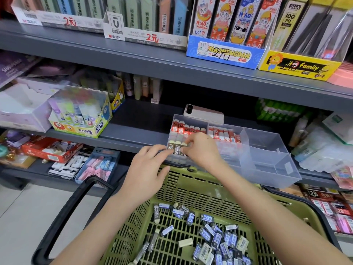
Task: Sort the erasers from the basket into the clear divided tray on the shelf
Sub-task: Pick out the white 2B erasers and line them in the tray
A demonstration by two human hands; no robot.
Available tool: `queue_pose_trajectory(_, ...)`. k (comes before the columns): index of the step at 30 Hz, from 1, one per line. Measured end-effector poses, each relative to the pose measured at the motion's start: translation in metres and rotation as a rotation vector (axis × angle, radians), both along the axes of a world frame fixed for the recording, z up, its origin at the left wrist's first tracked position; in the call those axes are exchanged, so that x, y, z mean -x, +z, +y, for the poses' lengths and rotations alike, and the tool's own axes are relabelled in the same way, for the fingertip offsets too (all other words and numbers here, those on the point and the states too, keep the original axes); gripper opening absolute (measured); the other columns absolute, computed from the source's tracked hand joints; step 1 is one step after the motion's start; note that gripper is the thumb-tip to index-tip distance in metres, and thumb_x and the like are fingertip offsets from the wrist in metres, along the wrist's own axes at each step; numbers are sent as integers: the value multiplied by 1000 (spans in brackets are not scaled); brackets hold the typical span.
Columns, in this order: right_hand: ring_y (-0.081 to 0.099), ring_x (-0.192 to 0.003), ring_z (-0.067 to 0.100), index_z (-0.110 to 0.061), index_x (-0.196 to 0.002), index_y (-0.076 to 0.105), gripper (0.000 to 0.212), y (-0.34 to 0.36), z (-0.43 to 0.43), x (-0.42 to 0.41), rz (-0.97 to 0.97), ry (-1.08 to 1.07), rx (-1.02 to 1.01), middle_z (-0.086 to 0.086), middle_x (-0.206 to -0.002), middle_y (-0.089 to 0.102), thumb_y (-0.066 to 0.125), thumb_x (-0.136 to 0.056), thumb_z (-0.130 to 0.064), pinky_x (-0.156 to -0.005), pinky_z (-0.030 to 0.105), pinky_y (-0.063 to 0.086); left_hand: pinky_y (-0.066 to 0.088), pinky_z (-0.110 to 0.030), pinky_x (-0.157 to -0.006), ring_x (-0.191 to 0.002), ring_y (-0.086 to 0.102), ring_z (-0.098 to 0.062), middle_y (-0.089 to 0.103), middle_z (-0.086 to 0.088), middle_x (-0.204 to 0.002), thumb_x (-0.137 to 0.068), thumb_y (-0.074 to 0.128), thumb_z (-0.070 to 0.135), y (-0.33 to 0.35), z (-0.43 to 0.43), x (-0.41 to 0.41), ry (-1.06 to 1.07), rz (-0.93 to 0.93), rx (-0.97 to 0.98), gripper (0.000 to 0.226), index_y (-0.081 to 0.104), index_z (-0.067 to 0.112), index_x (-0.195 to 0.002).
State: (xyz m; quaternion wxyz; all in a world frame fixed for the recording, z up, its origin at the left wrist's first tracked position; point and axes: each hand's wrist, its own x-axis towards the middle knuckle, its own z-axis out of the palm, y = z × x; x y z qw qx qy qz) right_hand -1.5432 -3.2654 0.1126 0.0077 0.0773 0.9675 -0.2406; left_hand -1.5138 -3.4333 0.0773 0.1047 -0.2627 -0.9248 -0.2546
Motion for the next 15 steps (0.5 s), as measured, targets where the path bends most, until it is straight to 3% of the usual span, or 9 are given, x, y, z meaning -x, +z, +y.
queue_pose_trajectory(3,62,-93,18,-14,-109,67,25,6,-2,-7,59,7,-73,2,-96,67,64,-87,-27,-73,25,42,34,-34,-100,-119,47,-24,56,0,-129,-86,66,17,2,-2,-1,-10,0,-13,45,56,17,-129)
queue_pose_trajectory(5,61,-86,15,-16,-112,65,28,11,0,-20,188,8,-45,1,-91,68,63,-88,-29,-73,24,41,34,-37,-101,-119,47,-27,56,-4,-129,-86,66,16,4,-4,-3,-17,-3,-11,46,55,15,-131)
queue_pose_trajectory(8,51,-64,5,-19,-92,69,12,11,3,-59,370,78,247,-4,-70,62,63,-86,-28,-62,23,40,37,-44,-100,-118,48,-32,56,-10,-127,-85,66,14,5,-11,-10,-11,-9,16,48,55,14,-132)
queue_pose_trajectory(10,53,-63,7,-20,-86,70,14,-2,3,-94,396,133,422,-4,-71,65,61,-84,-31,-61,21,44,37,-47,-100,-118,48,-34,57,-12,-126,-84,67,13,4,-19,-17,-2,-13,40,48,56,12,-130)
queue_pose_trajectory(12,58,-68,8,-17,-88,72,18,-30,4,-123,323,153,419,-4,-77,69,59,-85,-30,-66,22,50,37,-47,-100,-118,49,-35,57,-14,-125,-83,68,11,2,-30,-27,1,-12,58,44,60,11,-126)
queue_pose_trajectory(15,63,-81,7,-14,-103,70,19,-91,11,-142,23,43,274,-2,-95,71,61,-90,-25,-80,26,52,40,-47,-95,-112,53,-37,61,-15,-117,-78,73,6,-2,-45,-46,2,19,74,37,66,8,-115)
